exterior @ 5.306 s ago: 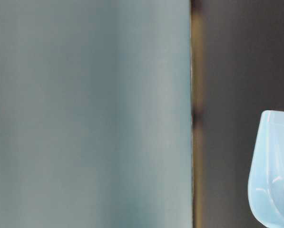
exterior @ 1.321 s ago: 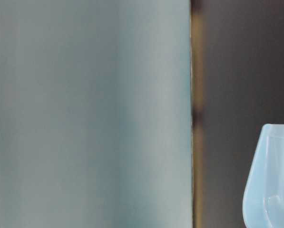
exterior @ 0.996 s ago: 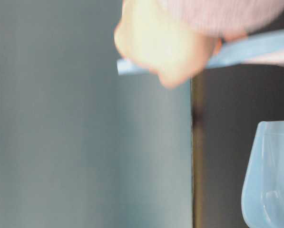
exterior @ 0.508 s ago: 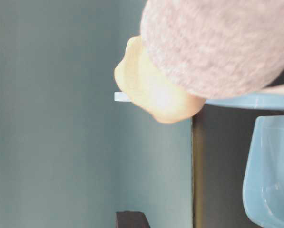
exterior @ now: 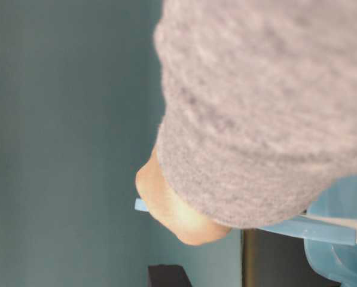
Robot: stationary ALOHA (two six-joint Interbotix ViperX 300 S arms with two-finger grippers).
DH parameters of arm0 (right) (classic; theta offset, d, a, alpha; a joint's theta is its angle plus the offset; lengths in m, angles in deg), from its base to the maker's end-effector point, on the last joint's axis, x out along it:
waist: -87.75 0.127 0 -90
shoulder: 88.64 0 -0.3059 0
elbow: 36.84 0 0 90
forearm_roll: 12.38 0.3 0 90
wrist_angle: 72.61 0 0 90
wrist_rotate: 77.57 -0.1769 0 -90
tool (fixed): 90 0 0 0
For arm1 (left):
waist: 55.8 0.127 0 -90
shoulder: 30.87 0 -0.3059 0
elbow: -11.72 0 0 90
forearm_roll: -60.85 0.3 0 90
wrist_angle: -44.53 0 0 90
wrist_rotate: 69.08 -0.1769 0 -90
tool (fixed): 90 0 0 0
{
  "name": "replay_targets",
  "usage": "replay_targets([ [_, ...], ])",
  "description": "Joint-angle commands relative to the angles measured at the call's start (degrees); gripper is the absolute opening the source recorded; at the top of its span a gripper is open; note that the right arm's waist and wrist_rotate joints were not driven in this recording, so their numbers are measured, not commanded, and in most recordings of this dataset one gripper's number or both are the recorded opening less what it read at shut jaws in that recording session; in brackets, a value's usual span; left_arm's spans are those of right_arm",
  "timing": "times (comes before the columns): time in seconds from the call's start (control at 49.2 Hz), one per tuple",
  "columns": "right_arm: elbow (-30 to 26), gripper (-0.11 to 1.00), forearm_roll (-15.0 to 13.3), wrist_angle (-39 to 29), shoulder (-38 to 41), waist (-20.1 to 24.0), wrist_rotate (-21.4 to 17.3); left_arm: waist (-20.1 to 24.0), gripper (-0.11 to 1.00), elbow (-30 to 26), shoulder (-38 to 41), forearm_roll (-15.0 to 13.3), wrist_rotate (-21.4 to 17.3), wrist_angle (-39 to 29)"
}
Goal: Hold the dustpan with the left arm, while a human hand uses a hand brush to gather screws into the dustpan.
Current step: 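Keep holding the dustpan with the left gripper while screws are brushed in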
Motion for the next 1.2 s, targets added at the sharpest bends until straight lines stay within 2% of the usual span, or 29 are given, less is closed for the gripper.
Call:
replay_targets([
  [0.0,-0.53,0.00,0.18,0.35,0.26,0.00,0.00,0.53,0.29,1.14,-0.44,0.18,0.09,5.19],
  [0.264,-0.53,0.00,0.18,0.35,0.26,0.00,-0.09,1.41,0.28,7.38,-2.11,0.18,-0.09,22.41],
  [0.508,-0.62,0.00,0.09,0.35,0.26,0.00,0.00,1.76,0.28,10.63,-2.90,0.18,-0.09,32.96],
  [0.935,-0.53,0.00,0.09,0.26,0.18,0.00,-0.09,2.02,0.29,11.07,-3.08,0.18,0.09,41.92],
  [1.179,-0.53,0.00,0.09,0.26,0.26,0.00,0.00,2.20,0.29,11.07,-3.08,0.18,1.14,41.22],
])
